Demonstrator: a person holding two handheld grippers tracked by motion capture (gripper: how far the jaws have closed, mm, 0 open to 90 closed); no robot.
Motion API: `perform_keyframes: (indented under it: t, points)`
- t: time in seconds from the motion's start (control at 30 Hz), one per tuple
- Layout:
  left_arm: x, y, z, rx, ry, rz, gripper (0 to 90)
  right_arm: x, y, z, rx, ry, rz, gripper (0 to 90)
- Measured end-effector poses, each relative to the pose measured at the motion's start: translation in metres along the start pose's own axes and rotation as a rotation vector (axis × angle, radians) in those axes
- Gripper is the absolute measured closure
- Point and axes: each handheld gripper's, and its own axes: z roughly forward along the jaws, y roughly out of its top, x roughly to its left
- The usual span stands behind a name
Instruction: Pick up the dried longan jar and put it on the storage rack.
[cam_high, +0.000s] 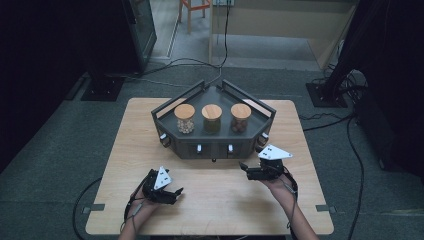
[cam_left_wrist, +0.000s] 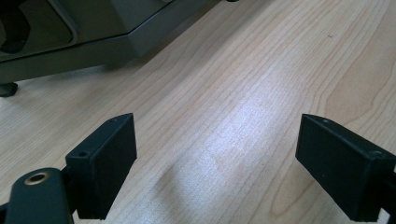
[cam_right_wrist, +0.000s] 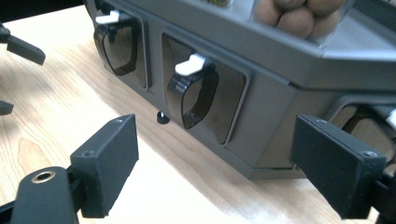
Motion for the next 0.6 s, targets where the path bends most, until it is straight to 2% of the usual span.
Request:
perform_keyframes:
  t: [0.4,0.6]
  points:
    - [0.000,-0.001,0.000,-0.004,0.007,-0.008,12.4,-0.001,-0.010,0.001,-0.017,0.011,0.023,15.2]
    - [0.000,-0.001,-0.001,-0.006,0.010,-0.009,12.4,0.004,-0.017,0.003,-0.011,0.026,0.014,15.2]
